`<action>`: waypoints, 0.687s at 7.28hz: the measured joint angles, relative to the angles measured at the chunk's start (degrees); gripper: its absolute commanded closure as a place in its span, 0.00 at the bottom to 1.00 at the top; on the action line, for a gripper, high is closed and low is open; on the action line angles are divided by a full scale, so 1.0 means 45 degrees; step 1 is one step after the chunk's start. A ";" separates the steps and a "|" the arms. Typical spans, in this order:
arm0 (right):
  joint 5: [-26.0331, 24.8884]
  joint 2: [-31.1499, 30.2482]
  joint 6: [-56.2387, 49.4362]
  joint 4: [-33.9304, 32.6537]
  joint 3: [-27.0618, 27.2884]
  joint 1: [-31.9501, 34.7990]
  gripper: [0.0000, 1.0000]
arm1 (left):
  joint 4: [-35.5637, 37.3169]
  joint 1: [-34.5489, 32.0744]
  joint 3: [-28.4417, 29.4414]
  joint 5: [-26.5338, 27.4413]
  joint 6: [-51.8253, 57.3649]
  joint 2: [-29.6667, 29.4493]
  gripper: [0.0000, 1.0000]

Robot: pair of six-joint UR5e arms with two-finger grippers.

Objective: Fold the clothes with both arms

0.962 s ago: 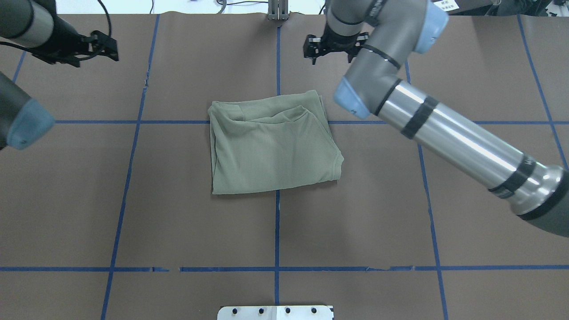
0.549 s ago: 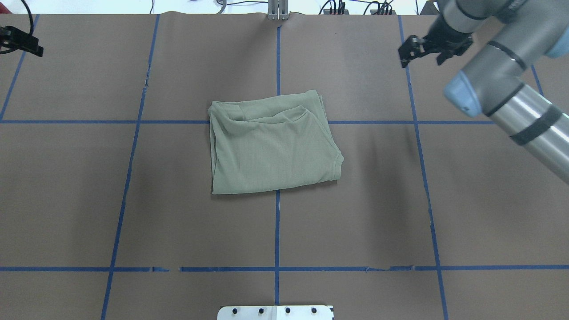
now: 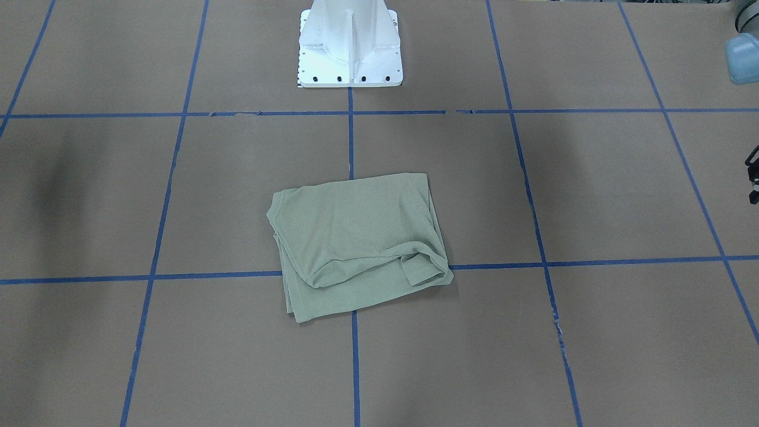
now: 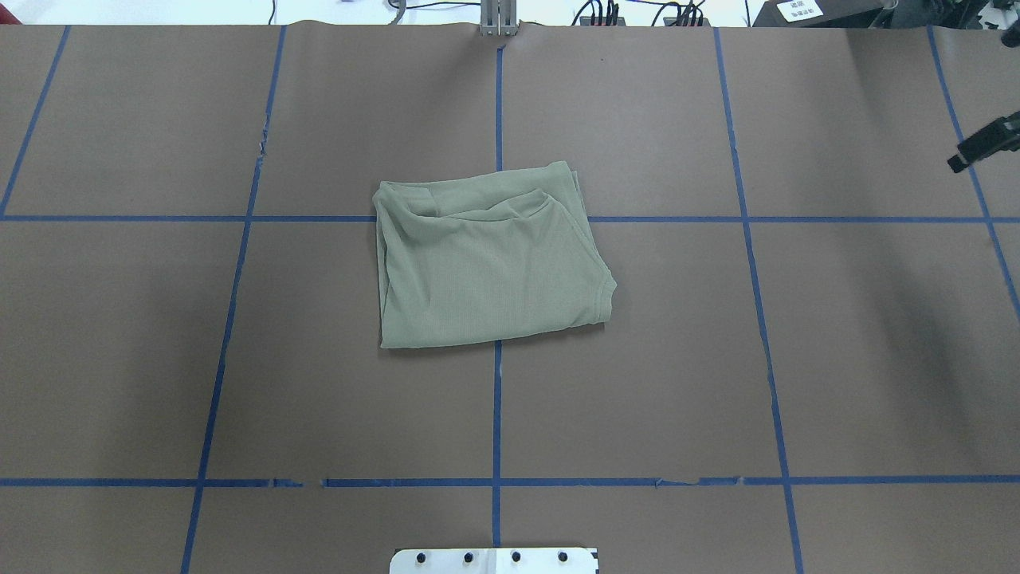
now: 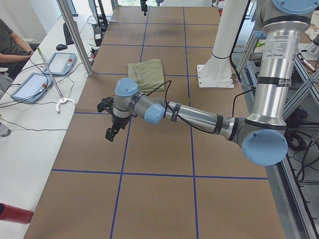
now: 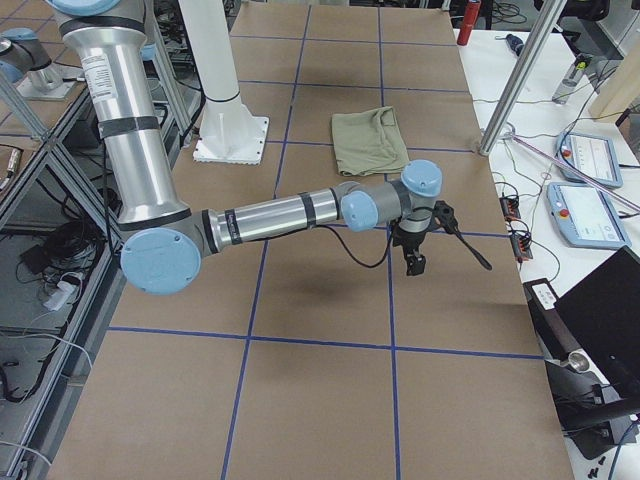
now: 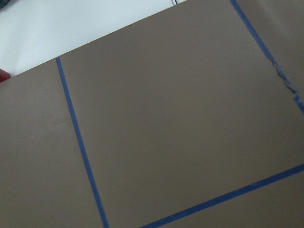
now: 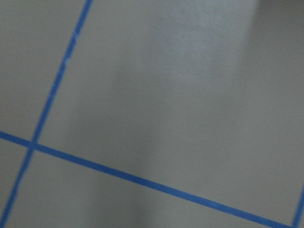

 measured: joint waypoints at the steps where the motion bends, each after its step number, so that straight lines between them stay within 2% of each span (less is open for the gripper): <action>1: 0.0120 -0.0797 -0.0826 0.0001 0.0085 0.0613 0.00 | -0.0062 -0.0156 -0.0128 -0.0205 -0.0431 0.0303 0.00; 3: 0.0030 -0.1935 -0.1176 0.0092 0.0369 0.1040 0.00 | -0.0297 -0.0435 -0.0123 -0.0322 -0.1982 0.0445 0.00; 5: -0.0069 -0.2304 -0.1201 0.0098 0.0353 0.1371 0.00 | -0.0482 -0.0543 -0.0151 -0.0331 -0.2401 0.0552 0.00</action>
